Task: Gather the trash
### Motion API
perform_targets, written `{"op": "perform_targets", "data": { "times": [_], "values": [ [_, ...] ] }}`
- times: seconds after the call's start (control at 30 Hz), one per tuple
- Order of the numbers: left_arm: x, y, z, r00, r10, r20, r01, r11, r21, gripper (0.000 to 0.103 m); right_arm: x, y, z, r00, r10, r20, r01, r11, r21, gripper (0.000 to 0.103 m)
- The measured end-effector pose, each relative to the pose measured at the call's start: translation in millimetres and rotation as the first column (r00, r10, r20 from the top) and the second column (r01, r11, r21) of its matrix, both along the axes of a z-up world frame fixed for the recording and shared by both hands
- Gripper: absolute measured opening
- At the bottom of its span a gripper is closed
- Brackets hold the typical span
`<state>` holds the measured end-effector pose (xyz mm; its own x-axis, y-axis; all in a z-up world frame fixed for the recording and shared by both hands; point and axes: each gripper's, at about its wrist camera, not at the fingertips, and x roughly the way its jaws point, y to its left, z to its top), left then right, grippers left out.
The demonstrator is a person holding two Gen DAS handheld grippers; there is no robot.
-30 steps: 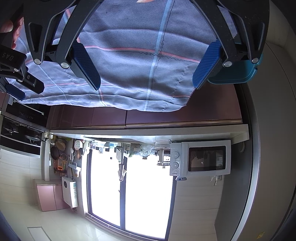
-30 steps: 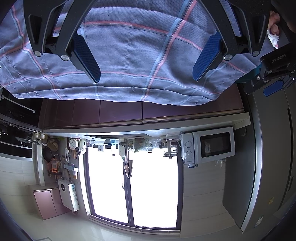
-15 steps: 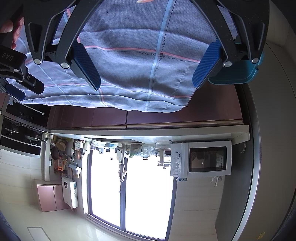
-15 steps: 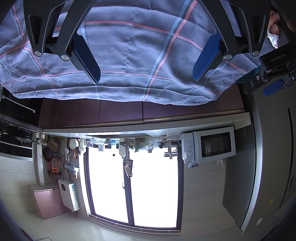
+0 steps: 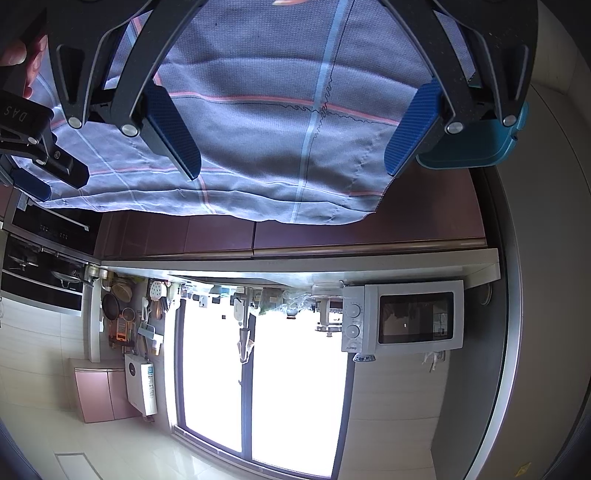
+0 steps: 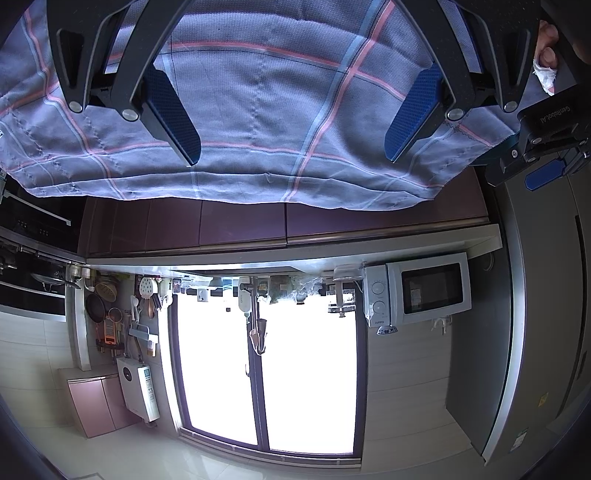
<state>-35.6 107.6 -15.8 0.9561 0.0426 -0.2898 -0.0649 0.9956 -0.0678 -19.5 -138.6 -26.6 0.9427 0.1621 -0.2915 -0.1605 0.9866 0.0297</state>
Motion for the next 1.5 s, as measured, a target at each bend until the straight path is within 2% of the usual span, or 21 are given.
{"op": "perform_targets", "data": {
  "times": [1.17,1.5],
  "values": [
    [4,-3,-1,1.000,0.000,-0.003,0.000,1.000,0.003,0.098,0,-1,1,1.000,-0.014,-0.004,0.014,1.000,0.003,0.096],
    [14,-9,-3,0.999,-0.011,-0.044,0.012,1.000,0.018,0.098,3,-4,0,1.000,-0.021,-0.013,0.021,1.000,0.007,0.096]
  ]
}}
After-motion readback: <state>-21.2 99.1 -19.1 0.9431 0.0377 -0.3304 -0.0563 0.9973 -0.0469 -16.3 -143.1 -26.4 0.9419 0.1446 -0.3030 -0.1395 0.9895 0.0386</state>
